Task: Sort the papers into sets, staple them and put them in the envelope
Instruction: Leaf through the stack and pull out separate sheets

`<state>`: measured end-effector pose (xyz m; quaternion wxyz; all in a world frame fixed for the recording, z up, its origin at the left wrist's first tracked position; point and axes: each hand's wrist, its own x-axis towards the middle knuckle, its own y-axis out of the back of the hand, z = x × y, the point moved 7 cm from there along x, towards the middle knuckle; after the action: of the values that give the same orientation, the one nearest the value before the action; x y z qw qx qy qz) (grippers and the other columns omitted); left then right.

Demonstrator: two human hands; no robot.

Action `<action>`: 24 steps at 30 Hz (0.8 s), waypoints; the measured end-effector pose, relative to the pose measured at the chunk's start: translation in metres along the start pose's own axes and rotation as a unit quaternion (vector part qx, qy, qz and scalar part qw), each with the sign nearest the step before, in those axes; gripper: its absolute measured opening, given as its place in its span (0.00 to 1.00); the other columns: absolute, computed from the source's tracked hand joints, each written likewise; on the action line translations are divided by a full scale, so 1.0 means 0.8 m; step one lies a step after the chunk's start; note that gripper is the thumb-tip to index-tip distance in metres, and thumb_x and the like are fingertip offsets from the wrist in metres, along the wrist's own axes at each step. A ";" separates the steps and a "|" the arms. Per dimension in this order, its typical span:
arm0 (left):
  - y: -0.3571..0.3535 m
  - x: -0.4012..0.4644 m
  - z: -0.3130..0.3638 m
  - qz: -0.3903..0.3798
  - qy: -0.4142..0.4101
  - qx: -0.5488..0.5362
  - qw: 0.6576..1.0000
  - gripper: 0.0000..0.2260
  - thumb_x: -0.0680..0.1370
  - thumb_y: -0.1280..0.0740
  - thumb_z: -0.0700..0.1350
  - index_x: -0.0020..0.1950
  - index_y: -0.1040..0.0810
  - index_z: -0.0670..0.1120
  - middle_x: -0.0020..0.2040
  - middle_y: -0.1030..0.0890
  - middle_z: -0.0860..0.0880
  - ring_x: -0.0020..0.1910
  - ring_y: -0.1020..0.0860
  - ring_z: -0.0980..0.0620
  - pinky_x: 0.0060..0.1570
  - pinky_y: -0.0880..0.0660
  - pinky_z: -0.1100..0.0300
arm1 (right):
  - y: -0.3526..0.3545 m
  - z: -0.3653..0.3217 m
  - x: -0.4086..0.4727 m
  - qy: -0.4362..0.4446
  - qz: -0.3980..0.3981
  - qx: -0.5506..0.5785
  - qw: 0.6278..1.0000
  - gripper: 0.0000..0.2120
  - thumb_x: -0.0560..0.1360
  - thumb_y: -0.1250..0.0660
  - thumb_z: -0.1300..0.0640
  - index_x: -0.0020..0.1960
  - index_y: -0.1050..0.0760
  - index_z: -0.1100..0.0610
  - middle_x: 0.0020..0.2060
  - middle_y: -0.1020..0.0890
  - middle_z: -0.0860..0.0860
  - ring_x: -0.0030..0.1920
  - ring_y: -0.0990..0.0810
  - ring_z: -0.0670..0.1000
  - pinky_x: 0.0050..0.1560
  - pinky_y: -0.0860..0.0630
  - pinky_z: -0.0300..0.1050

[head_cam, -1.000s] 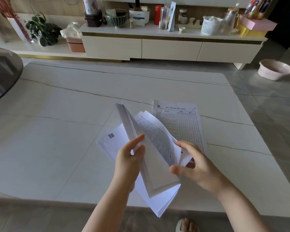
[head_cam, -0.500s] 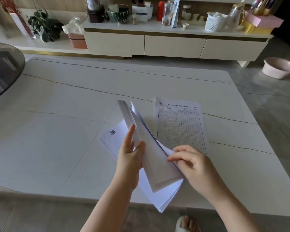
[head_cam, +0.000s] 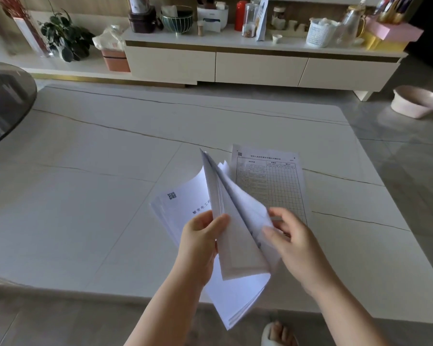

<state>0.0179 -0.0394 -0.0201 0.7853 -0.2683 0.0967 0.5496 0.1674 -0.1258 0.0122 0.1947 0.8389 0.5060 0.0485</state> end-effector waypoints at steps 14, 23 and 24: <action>0.014 0.000 -0.008 0.039 0.046 0.023 0.998 0.06 0.77 0.37 0.34 0.50 0.21 0.36 0.43 0.20 0.40 0.40 0.21 0.45 0.44 0.22 0.53 | 0.049 0.044 0.024 -0.097 0.060 -0.185 0.976 0.19 0.77 0.42 0.65 0.61 0.23 0.48 0.51 0.18 0.50 0.46 0.22 0.51 0.37 0.32 0.27; 0.008 -0.001 -0.011 0.007 0.061 -0.019 0.998 0.06 0.78 0.36 0.34 0.53 0.22 0.38 0.45 0.18 0.41 0.40 0.19 0.46 0.40 0.20 0.55 | 0.029 0.047 0.029 -0.097 -0.032 -0.220 0.970 0.11 0.75 0.36 0.62 0.46 0.21 0.48 0.47 0.17 0.48 0.50 0.19 0.50 0.41 0.27 0.39; 0.007 -0.001 -0.012 0.002 0.066 -0.035 0.997 0.06 0.78 0.36 0.34 0.54 0.22 0.38 0.45 0.19 0.41 0.40 0.19 0.46 0.39 0.19 0.56 | 0.030 0.042 0.026 -0.092 -0.047 -0.189 0.976 0.14 0.76 0.37 0.64 0.45 0.19 0.46 0.47 0.16 0.44 0.51 0.19 0.46 0.43 0.27 0.33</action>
<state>0.0138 -0.0435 -0.0294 0.7664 -0.3310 0.1290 0.5352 0.2067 -0.1267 -0.0123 0.3976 0.7629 0.5067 0.0562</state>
